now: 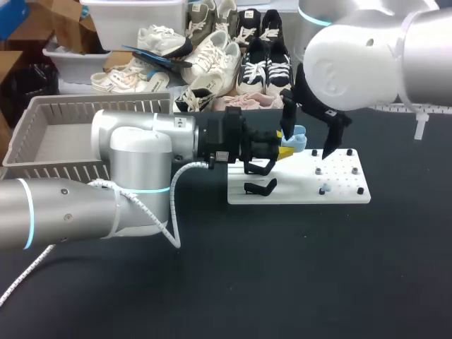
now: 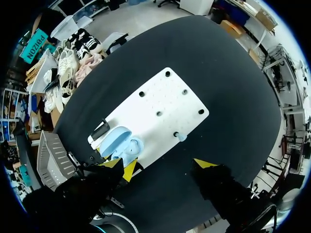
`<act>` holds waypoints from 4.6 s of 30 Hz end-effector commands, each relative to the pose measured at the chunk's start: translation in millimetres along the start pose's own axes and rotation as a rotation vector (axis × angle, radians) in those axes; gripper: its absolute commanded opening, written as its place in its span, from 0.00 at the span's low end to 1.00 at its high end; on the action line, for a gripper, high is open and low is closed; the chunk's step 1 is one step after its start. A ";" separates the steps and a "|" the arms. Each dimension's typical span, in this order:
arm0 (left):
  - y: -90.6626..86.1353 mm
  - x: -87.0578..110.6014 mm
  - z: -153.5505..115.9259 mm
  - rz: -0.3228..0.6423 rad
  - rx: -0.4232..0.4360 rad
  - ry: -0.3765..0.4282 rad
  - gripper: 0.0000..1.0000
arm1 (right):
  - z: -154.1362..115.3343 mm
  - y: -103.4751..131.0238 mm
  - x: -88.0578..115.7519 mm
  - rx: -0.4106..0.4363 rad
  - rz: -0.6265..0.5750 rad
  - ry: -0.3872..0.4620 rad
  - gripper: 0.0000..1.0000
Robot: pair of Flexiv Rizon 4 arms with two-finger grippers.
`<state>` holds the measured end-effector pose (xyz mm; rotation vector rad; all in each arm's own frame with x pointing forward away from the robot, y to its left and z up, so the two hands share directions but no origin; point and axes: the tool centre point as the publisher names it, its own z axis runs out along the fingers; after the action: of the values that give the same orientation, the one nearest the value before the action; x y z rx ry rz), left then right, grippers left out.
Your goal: Pick up each earbud case from the left stands, insert the matching earbuds, close the lid, and place the case in the box.
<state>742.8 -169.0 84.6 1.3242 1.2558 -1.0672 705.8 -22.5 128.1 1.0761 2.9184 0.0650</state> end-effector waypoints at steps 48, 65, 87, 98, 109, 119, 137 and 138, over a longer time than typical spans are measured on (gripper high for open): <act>-0.1 0.6 -0.2 0.001 -0.001 -0.002 0.00 | 82.5 -62.2 -8.4 -0.186 -0.388 -0.128 1.00; -0.1 0.6 -0.2 0.001 -0.001 -0.002 0.00 | 83.7 -60.1 -17.0 -0.223 -0.475 -0.161 0.66; -0.1 0.6 -0.2 0.001 -0.001 -0.002 0.00 | 104.2 -61.9 -14.8 -0.268 -0.430 -0.104 0.71; -0.1 0.6 -0.2 0.001 -0.001 -0.002 0.00 | 104.0 -61.6 -13.4 -0.284 -0.408 -0.098 0.53; -0.1 0.6 -0.2 0.001 -0.001 -0.002 0.00 | 105.6 -61.1 -12.4 -0.282 -0.394 -0.087 0.45; -0.1 0.6 -0.2 0.001 -0.001 -0.002 0.00 | 104.7 -58.4 -12.5 -0.281 -0.379 -0.079 0.39; -0.1 0.6 -0.2 0.001 -0.001 -0.002 0.00 | 104.8 -55.3 -11.2 -0.265 -0.369 -0.071 0.31; -0.1 0.6 -0.2 0.001 -0.001 -0.002 0.00 | 104.8 -55.3 -11.2 -0.264 -0.369 -0.071 0.30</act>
<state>742.8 -169.1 84.6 1.3242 1.2560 -1.0672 682.4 -69.9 20.4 0.4844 2.8793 0.3858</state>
